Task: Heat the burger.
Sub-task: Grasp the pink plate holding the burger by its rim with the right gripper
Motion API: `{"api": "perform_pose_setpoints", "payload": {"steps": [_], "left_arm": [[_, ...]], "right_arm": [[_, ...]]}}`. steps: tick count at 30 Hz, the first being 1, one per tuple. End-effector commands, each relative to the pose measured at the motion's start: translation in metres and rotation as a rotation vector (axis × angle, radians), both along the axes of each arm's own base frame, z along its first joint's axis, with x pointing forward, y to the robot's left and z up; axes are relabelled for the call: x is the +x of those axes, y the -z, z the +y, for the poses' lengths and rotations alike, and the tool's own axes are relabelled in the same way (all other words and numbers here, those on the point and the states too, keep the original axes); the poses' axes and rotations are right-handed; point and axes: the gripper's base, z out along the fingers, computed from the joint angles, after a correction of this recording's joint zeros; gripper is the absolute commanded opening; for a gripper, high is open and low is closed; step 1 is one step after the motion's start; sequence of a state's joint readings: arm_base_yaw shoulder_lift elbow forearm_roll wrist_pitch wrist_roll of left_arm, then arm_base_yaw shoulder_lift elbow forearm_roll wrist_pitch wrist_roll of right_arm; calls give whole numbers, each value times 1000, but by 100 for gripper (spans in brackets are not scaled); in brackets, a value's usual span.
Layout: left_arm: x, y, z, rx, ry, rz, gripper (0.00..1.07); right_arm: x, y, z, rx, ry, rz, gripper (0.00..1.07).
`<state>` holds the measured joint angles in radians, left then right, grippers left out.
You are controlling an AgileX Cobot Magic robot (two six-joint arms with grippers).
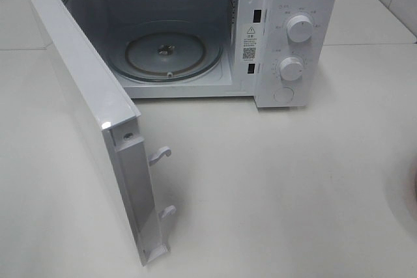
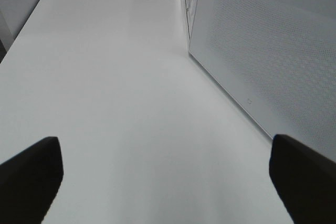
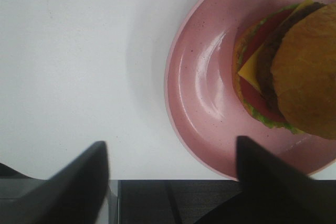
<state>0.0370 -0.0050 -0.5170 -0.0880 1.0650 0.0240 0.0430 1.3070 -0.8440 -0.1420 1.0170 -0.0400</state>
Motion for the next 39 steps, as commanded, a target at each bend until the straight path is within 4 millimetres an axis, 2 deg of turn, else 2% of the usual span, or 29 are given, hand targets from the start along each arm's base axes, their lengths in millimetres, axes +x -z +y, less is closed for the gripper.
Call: {"api": "perform_pose_setpoints", "payload": {"steps": [1,9,21,30,39], "left_arm": [[-2,1,-1,-8,3,-6,100],[-2,1,-1,-8,3,-6,100],[-2,1,-1,-8,3,-6,100],[-2,1,-1,-8,3,-6,100],[-2,1,-1,-8,3,-6,100]], "right_arm": [[-2,7,-1,5,-17,-20,99],[-2,15,-1,6,-30,-47,96],[-8,38,2,36,-28,-81,92],[-17,54,4,68,-14,-79,84],[-15,64,4,64,-20,-78,83]]}}
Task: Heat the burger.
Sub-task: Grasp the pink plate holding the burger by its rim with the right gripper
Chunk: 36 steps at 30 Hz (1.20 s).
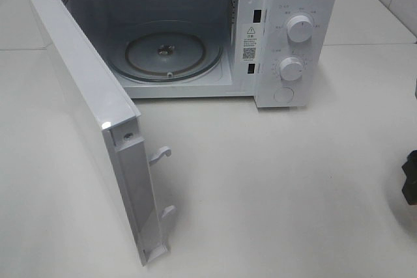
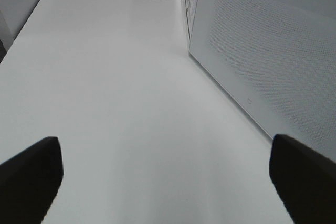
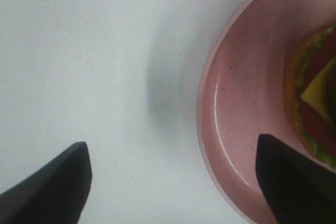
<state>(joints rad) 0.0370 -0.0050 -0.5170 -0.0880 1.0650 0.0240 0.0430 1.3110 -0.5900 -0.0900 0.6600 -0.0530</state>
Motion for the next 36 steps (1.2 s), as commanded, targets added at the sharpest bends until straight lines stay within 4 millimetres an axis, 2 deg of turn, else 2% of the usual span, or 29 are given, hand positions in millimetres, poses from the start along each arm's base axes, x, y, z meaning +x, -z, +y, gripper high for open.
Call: {"api": "perform_pose_setpoints", "payload": {"steps": [1,25,32,34,35,36], "left_arm": [[-2,1,-1,-8,3,-6,100],[-2,1,-1,-8,3,-6,100],[-2,1,-1,-8,3,-6,100],[-2,1,-1,-8,3,-6,100],[-2,1,-1,-8,3,-6,100],[-2,1,-1,-8,3,-6,100]], "right_arm": [[4,9,-1,-1,7,21,83],[27,67,1,9,10,118,79],[29,68,1,12,11,104,71],[29,68,1,14,12,100,64],[29,68,1,14,12,100,64],[29,68,1,13,12,104,58]]}}
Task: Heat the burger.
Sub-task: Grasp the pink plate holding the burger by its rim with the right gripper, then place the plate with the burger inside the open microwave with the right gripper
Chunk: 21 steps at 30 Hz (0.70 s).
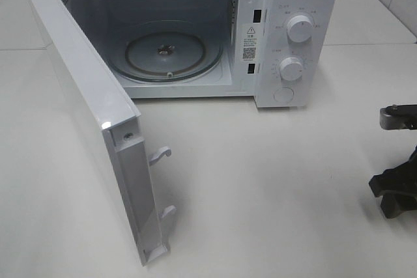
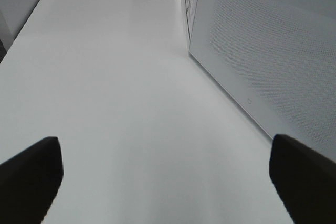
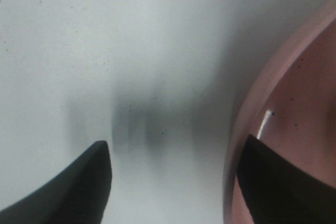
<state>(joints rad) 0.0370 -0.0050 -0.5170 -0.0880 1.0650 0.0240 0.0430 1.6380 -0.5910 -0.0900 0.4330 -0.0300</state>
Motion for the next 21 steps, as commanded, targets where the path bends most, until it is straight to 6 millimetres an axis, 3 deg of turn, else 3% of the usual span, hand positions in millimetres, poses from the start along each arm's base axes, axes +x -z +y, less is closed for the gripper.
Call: {"api": "perform_pose_setpoints", "payload": {"steps": [1,3,4,7,9,12,21], "left_arm": [[-2,1,-1,-8,3,-6,100],[-2,1,-1,-8,3,-6,100],[-2,1,-1,-8,3,-6,100],[-2,1,-1,-8,3,-6,100],[-2,1,-1,-8,3,-6,100],[-2,1,-1,-8,3,-6,100],[-2,1,-1,-8,3,-6,100]], "right_arm": [[-2,1,-1,0,4,5,49],[-2,1,-1,0,4,5,44],[-2,1,-1,0,9,5,34],[-2,1,-1,0,8,5,28],[-1,1,-1,1,6,-3,5],[-1,1,-1,1,5,-8,0],[0,1,-1,1,4,-17,0]]}}
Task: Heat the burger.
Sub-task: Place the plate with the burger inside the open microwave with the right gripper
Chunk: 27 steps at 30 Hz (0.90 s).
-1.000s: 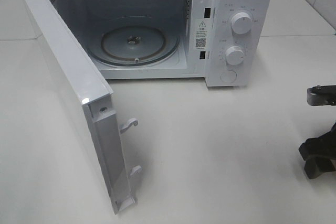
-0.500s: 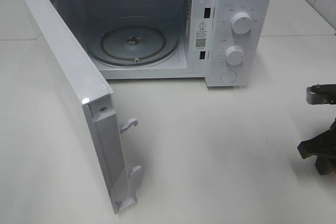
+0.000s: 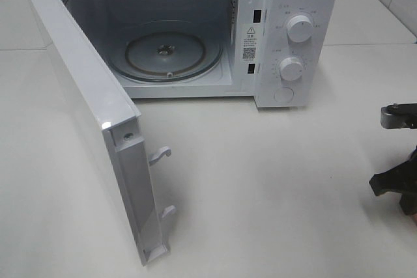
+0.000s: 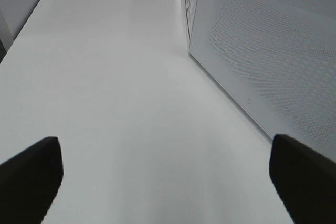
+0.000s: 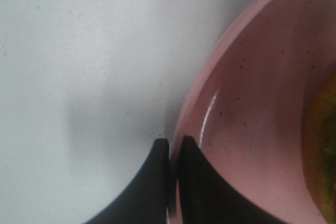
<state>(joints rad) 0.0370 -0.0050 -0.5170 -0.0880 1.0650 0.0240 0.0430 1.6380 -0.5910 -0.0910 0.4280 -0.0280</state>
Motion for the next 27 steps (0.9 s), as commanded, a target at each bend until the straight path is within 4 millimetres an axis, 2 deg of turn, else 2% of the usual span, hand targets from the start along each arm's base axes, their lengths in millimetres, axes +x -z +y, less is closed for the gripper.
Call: {"api": "perform_pose_setpoints", "payload": {"steps": [1,19,27], "left_arm": [[-2,1,-1,-8,3,-6,100],[-2,1,-1,-8,3,-6,100],[-2,1,-1,-8,3,-6,100]], "right_arm": [[0,1,-1,0,1,-15,0],[-2,0,-12,-115,105,2,0],[-4,-1,0,-172,49,8,0]]}}
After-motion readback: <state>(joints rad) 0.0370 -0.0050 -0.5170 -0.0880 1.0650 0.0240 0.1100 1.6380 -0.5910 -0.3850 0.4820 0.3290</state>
